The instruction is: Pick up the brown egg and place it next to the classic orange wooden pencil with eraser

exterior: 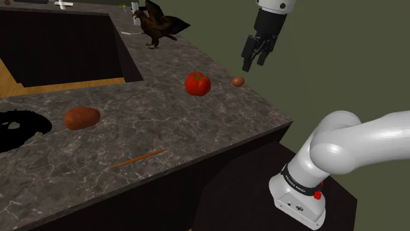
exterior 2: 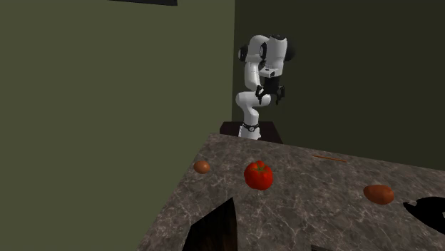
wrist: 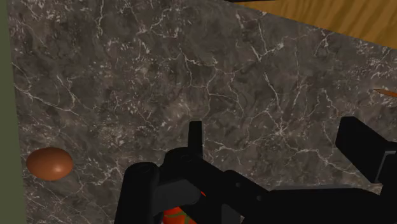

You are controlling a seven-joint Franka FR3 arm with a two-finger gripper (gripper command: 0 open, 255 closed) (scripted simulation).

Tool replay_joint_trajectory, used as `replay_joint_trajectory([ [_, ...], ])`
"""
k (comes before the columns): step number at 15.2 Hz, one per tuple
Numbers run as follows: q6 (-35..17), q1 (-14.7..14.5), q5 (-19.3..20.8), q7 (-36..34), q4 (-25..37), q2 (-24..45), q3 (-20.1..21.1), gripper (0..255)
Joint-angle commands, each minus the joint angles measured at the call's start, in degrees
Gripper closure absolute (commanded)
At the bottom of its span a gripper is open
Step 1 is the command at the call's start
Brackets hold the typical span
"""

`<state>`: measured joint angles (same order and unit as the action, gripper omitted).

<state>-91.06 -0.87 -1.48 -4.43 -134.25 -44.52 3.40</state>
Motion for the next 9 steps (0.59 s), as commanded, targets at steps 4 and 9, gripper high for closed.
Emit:
replay_joint_trajectory([
  [4, -3.44, 0.19, 3.40, 6.12, -3.08, 0.63, -2.88, 0],
  [9, -10.08, 0.85, 9.13, 15.93, -6.63, 3.56, -7.84, 0],
])
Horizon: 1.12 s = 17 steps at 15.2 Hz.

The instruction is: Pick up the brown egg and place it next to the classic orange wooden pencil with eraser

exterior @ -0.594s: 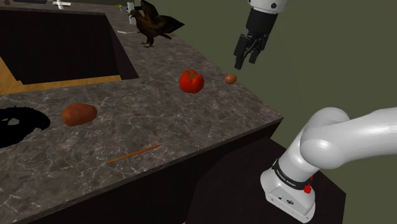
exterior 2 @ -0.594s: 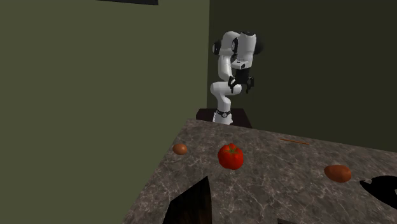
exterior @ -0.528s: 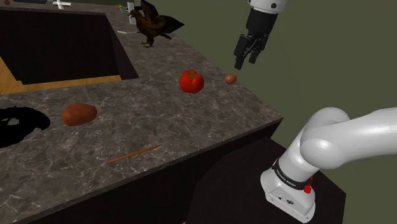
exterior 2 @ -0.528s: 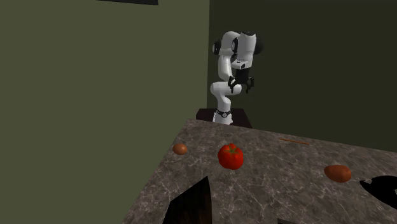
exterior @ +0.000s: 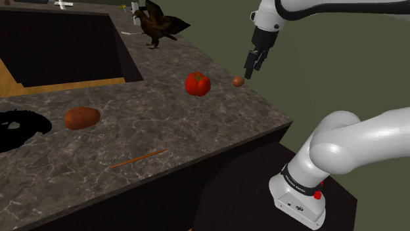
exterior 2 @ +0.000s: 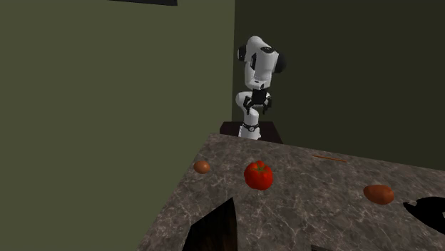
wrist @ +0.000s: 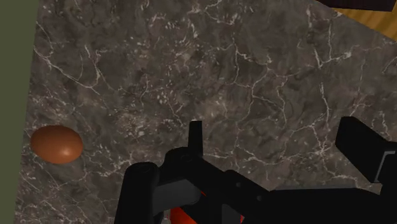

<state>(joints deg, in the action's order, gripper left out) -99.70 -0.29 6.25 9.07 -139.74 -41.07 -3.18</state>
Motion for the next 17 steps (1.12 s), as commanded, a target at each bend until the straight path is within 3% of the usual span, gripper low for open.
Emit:
replay_joint_trajectory([
  [1, -2.89, 0.44, 2.51, 4.34, -1.61, 1.00, -2.25, 0],
  [10, -17.20, 1.65, 11.11, 20.57, -1.69, 13.07, -11.10, 0],
  [17, -28.46, 1.69, 14.07, 32.85, 3.23, 26.53, -17.20, 0],
])
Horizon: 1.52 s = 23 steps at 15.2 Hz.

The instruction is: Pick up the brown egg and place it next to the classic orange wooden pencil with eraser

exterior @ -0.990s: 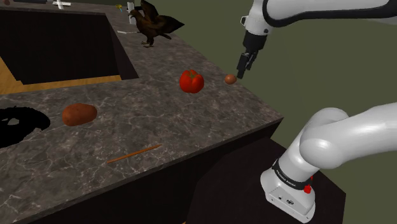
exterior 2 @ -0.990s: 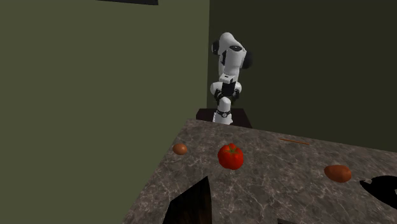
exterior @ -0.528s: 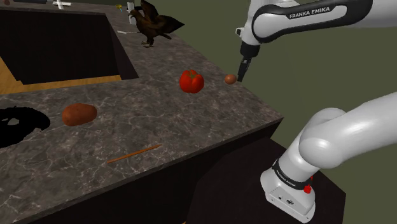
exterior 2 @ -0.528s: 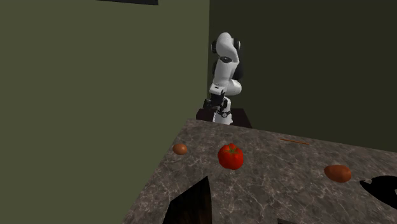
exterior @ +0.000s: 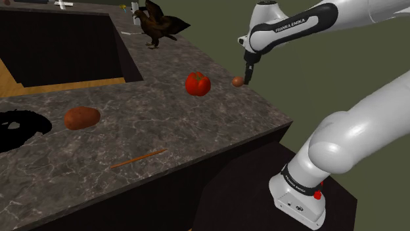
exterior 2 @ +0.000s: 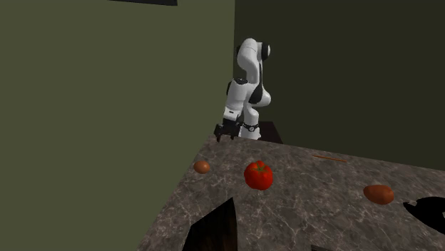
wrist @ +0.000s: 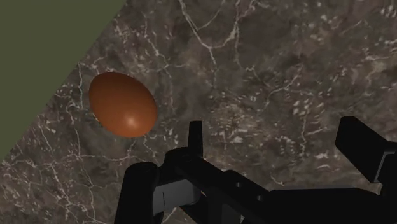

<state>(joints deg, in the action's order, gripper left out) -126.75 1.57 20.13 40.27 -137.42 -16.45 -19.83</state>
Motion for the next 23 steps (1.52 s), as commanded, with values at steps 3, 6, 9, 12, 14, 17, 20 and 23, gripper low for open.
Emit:
replay_joint_trajectory([
  [3, -5.87, -0.24, -0.17, 7.23, 4.22, 8.38, -2.64, 0],
  [6, -9.90, 0.00, -1.62, 13.13, 8.19, 15.13, -4.07, 0],
  [9, -13.34, 0.79, -3.94, 19.24, 12.81, 21.99, -4.63, 0],
  [12, -15.56, 2.02, -6.01, 24.01, 16.95, 27.39, -4.28, 0],
  [14, -16.86, 2.46, -6.49, 24.33, 16.95, 28.69, -4.17, 0],
  [17, -18.78, 3.08, -7.27, 24.85, 17.03, 30.68, -4.02, 0],
  [20, -20.38, 3.66, -7.97, 25.32, 17.19, 32.43, -3.82, 0],
  [23, -20.38, 3.66, -7.97, 25.32, 17.20, 32.44, -3.82, 0],
])
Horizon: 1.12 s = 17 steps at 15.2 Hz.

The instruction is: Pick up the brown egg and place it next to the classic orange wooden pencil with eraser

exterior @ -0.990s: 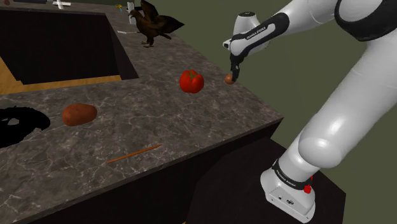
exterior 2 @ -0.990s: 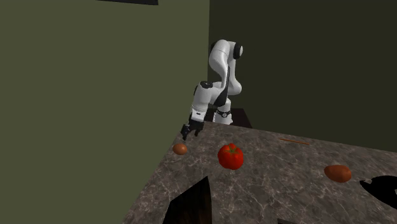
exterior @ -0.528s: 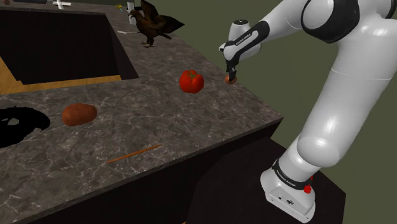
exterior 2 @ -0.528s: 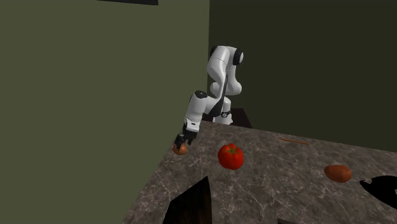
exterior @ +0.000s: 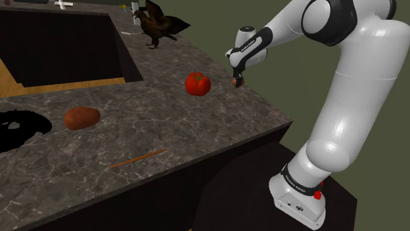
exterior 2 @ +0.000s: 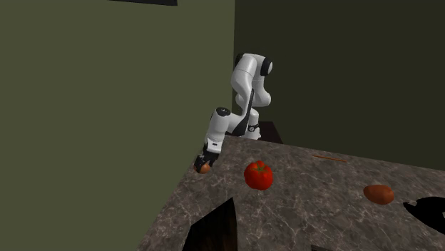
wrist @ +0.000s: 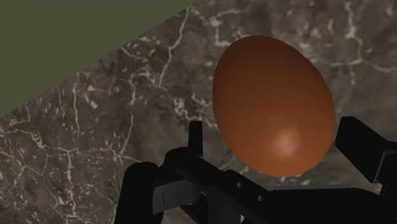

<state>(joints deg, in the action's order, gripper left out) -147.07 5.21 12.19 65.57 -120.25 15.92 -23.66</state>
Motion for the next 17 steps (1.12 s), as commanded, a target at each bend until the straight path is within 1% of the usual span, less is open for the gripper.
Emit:
replay_joint_trajectory([
  [1, -0.05, 0.02, -0.03, 0.02, 0.02, 0.06, 0.01, 0],
  [4, -0.04, 0.02, -0.03, 0.02, 0.02, 0.06, 0.01, 0],
  [5, -0.04, 0.02, -0.03, 0.02, 0.02, 0.06, 0.01, 255],
  [14, -0.05, 0.02, -0.03, 0.02, 0.02, 0.06, 0.01, 255],
  [17, 1.99, -0.22, 0.29, 0.19, 0.58, -1.50, -0.15, 255],
])
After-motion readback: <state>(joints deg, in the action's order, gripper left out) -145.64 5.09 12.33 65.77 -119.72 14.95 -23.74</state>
